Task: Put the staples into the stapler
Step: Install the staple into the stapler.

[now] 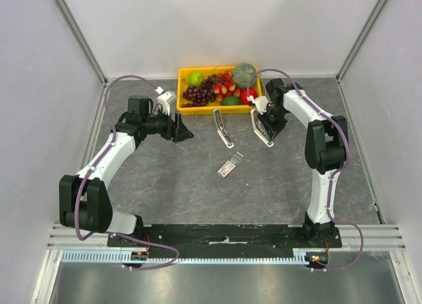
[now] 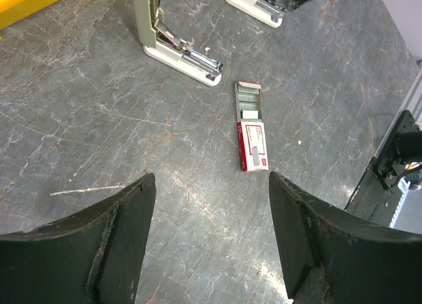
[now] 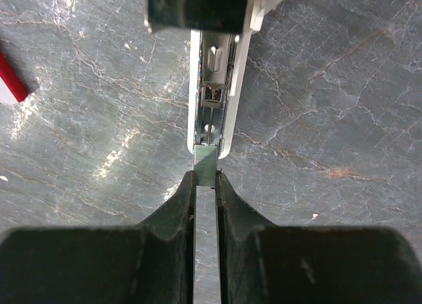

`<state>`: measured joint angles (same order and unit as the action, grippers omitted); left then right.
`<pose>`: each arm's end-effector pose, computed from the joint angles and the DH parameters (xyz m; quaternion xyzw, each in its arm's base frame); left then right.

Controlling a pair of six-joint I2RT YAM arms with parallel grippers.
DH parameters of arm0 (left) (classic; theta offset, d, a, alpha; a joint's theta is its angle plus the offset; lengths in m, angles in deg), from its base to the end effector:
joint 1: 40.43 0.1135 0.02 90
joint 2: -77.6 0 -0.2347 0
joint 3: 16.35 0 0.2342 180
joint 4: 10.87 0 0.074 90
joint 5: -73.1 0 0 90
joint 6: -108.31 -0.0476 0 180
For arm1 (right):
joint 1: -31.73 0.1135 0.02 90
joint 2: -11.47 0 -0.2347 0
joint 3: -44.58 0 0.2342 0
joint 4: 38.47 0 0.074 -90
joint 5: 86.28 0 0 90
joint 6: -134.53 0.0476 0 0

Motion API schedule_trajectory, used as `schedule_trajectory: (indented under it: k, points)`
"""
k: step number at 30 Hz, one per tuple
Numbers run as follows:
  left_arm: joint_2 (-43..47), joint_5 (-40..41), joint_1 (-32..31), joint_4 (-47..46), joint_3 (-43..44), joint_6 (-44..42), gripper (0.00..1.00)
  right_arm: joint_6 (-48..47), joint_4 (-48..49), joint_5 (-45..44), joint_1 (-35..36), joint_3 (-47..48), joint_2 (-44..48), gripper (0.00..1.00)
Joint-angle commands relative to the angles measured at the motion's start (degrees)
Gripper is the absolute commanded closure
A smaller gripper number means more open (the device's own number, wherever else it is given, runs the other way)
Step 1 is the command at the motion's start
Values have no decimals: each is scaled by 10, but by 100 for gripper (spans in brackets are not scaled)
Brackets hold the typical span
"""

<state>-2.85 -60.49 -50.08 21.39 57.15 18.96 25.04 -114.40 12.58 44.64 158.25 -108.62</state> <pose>0.2879 -0.0822 0.2480 0.2245 0.8237 -0.3698 0.3665 0.3751 0.0935 0.1704 -0.2825 0.9539 0.0731 0.0708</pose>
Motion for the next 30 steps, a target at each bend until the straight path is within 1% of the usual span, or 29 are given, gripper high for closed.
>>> schedule_trajectory:
  k: [1,23,30]
  points:
    - [6,-5,4,-22,-1,-17,24,1,2,-7,2,8,-7,96]
    - [6,-6,4,-22,-1,-15,24,0,3,-13,9,7,-10,96]
    - [5,-6,4,-22,-2,-17,24,1,4,-10,9,19,6,96]
